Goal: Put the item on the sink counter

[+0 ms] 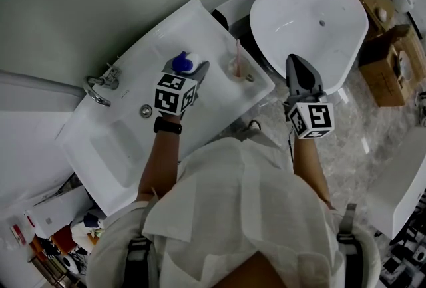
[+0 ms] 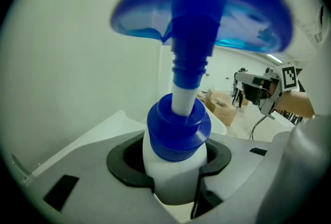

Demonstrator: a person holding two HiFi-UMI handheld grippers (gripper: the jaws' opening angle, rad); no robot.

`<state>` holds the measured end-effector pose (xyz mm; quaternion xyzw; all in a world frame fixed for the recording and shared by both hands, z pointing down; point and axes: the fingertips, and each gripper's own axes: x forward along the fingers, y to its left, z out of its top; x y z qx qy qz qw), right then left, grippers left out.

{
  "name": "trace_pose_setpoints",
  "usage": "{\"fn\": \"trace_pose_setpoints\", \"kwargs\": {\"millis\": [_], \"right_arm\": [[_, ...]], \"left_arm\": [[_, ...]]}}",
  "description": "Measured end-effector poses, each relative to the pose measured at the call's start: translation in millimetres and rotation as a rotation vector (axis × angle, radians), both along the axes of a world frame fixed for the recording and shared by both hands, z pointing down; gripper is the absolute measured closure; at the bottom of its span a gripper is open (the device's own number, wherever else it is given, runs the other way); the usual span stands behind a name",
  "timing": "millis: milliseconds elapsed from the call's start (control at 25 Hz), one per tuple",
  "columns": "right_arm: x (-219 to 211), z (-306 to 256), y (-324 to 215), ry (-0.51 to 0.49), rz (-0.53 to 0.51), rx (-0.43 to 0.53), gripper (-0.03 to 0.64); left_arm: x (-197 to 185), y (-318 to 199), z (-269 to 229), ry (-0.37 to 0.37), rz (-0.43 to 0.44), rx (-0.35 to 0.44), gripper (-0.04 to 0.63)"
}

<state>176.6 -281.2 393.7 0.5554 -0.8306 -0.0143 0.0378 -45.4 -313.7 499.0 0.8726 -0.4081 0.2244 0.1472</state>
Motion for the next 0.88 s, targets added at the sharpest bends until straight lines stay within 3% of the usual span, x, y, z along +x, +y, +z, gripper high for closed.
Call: {"fn": "trace_pose_setpoints", "kwargs": {"millis": [440, 880], "right_arm": [[4.8, 5.1, 4.9, 0.016, 0.008, -0.021, 0.604], [12.2, 13.7, 11.9, 0.027, 0.024, -0.047, 0.604]], "left_arm": [[21.9, -20.3, 62.5, -0.058, 0.076, -0.084, 0.39], [40.2, -39.1, 109.9, -0.091, 0.098, -0.132, 0.39]]}}
